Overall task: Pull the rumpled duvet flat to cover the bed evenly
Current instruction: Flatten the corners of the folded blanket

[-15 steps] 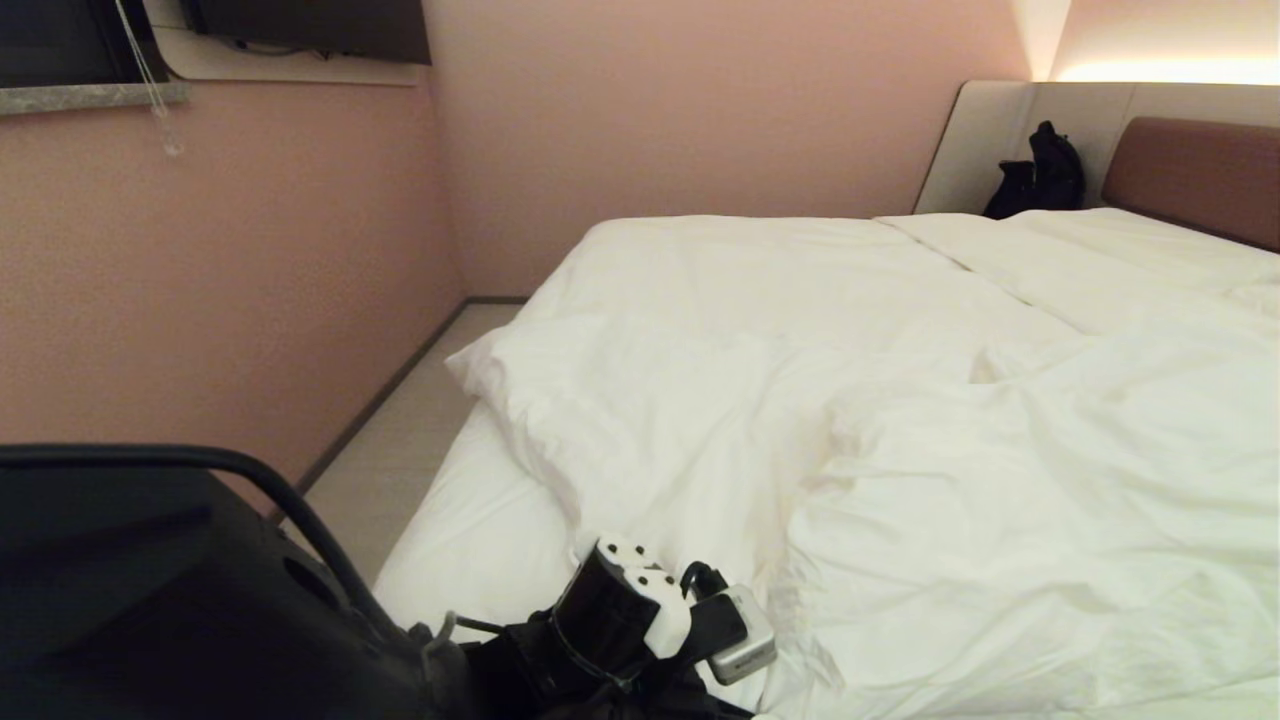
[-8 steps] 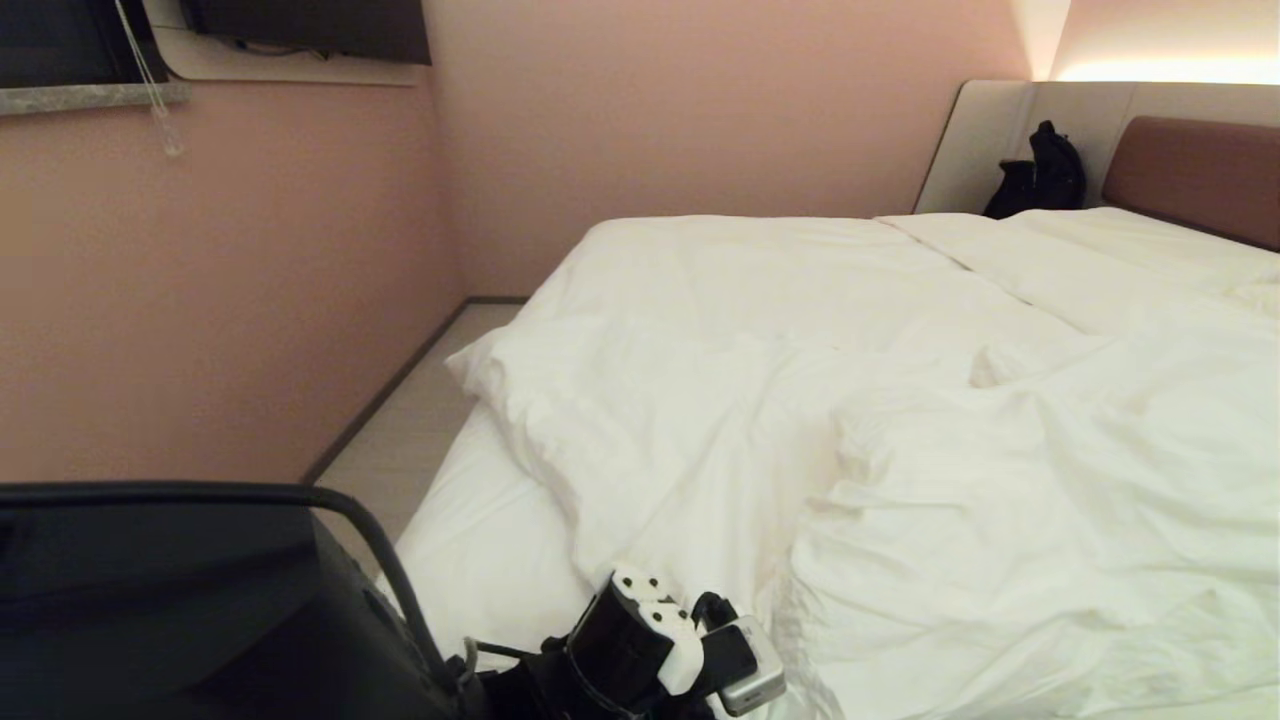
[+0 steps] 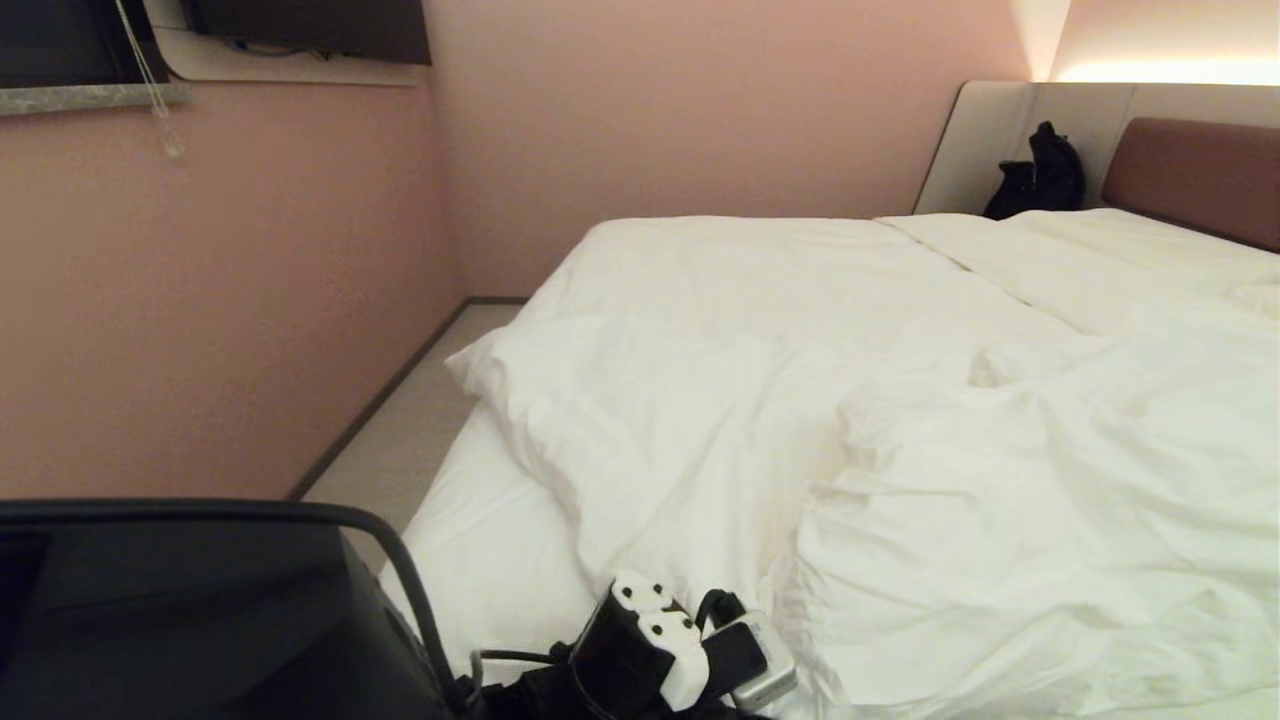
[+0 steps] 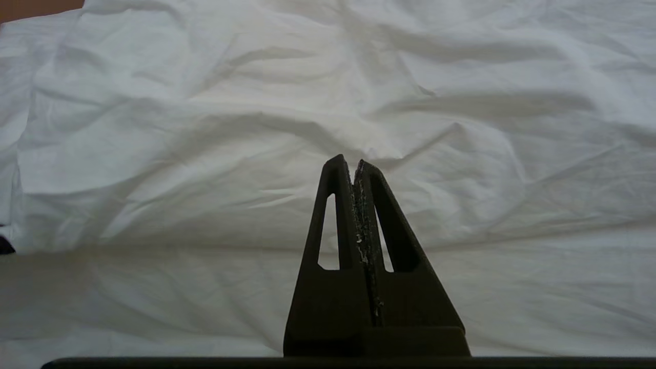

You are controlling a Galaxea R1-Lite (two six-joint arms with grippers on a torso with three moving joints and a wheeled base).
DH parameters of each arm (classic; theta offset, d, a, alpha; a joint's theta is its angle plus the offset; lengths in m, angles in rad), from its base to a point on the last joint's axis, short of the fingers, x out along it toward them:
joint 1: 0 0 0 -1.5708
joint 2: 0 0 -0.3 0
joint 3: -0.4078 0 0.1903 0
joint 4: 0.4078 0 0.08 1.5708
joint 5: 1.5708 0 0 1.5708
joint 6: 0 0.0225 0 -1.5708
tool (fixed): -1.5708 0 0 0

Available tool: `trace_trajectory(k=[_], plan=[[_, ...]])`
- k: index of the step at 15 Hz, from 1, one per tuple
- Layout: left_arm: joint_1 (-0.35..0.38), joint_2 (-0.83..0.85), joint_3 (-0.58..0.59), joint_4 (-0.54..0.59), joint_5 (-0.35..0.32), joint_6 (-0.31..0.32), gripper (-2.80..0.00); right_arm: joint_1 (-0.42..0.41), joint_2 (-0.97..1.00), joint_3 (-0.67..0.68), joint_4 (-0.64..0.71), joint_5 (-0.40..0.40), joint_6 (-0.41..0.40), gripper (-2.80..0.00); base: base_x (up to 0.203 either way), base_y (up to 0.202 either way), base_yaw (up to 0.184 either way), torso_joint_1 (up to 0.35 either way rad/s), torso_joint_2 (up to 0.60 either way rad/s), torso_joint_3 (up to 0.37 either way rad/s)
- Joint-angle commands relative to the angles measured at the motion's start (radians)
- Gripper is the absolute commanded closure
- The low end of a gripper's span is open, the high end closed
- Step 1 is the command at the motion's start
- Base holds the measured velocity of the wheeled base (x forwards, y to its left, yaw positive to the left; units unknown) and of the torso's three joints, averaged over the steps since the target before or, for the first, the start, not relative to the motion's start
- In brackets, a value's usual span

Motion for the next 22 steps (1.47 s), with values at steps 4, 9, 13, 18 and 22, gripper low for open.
trace_trajectory(k=[4, 9, 13, 18, 22], plan=[[0.003, 0.005, -0.005, -0.059, 0.082, 0.002, 0.0, 0.0, 0.001, 0.0, 0.0, 0.0, 0.0, 0.0, 0.0, 0.0, 0.0, 0.0, 0.0, 0.0], [0.003, 0.006, 0.001, -0.06, 0.083, 0.002, 0.0, 0.0, 0.001, 0.0, 0.0, 0.0, 0.0, 0.0, 0.0, 0.0, 0.0, 0.0, 0.0, 0.0], [0.003, -0.001, 0.007, -0.055, 0.082, -0.004, 0.0, 0.0, 0.001, 0.0, 0.0, 0.0, 0.002, 0.0, 0.0, 0.0, 0.0, 0.0, 0.0, 0.0], [0.004, -0.005, -0.001, -0.046, 0.106, -0.044, -2.8, 0.0, 0.001, 0.0, 0.0, 0.0, 0.001, 0.0, 0.0, 0.0, 0.0, 0.0, 0.0, 0.0], [0.003, -0.02, 0.002, -0.056, 0.119, -0.044, -2.8, 0.0, 0.001, 0.0, 0.0, 0.0, 0.001, 0.0, 0.0, 0.0, 0.0, 0.0, 0.0, 0.0]])
